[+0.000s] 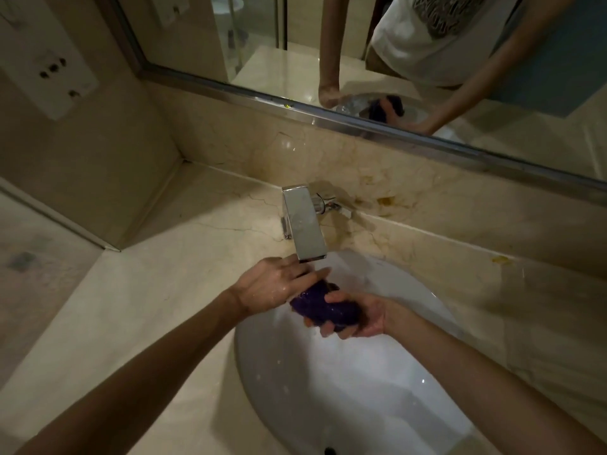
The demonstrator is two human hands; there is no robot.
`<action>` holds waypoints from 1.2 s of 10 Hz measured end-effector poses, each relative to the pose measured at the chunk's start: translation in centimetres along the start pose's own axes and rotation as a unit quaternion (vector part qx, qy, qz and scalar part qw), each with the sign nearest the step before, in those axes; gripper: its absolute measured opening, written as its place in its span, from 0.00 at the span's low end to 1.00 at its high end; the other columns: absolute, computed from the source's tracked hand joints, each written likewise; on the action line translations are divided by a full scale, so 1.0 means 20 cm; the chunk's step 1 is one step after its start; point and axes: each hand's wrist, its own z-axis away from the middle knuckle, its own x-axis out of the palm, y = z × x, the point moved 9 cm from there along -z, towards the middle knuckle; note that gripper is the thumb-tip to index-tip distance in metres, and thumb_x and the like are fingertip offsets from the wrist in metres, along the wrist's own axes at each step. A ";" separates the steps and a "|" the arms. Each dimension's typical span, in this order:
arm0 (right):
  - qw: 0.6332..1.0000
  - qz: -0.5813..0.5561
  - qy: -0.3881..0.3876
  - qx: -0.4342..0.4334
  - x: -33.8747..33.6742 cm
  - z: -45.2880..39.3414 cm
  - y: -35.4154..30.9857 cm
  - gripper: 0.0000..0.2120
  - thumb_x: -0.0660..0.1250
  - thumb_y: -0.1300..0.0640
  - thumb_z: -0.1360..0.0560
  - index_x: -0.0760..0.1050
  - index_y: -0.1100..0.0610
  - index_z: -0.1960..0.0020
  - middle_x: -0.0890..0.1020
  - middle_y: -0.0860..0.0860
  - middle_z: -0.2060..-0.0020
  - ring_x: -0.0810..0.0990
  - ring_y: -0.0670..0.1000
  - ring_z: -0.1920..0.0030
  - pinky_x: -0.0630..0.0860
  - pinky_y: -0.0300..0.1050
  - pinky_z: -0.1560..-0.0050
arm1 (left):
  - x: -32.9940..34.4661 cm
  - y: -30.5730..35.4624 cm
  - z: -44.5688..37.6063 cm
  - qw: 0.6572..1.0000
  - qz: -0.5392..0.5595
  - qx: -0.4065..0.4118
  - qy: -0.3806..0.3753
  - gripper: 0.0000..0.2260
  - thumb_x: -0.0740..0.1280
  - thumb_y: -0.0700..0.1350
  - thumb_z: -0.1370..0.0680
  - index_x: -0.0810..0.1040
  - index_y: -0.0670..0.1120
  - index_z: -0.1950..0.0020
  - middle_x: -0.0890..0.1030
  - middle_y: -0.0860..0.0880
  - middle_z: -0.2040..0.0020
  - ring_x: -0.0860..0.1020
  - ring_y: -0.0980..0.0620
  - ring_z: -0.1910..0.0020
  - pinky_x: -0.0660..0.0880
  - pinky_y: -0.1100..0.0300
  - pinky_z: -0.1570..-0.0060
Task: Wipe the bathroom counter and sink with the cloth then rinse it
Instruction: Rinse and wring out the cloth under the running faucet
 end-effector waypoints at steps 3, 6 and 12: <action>0.765 0.512 0.390 0.019 -0.08 0.08 -0.20 0.10 0.76 0.62 0.31 0.76 0.52 0.59 0.81 0.48 0.71 0.78 0.47 0.70 0.75 0.44 0.65 | 0.19 -0.03 0.00 0.948 0.031 -0.207 -0.239 0.18 0.65 0.59 0.25 0.77 0.49 0.41 0.83 0.48 0.52 0.82 0.47 0.56 0.79 0.56 0.57; 0.389 0.854 0.343 -0.034 -0.03 -0.09 -0.42 0.10 0.68 0.47 0.24 0.77 0.53 0.52 0.73 0.47 0.67 0.81 0.52 0.62 0.74 0.45 0.61 | 0.51 -0.10 0.27 0.645 0.427 -0.508 -0.379 0.12 0.77 0.43 0.32 0.77 0.54 0.55 0.80 0.52 0.56 0.79 0.55 0.61 0.80 0.59 0.56; 0.666 0.666 0.247 0.227 -0.16 -0.15 -0.42 0.18 0.68 0.58 0.21 0.70 0.51 0.68 0.72 0.43 0.74 0.68 0.44 0.72 0.70 0.35 0.64 | 0.28 -0.15 0.37 0.710 0.440 -0.493 -0.242 0.55 0.83 0.47 0.44 0.59 0.54 0.22 0.76 0.51 0.33 0.75 0.49 0.35 0.72 0.56 0.35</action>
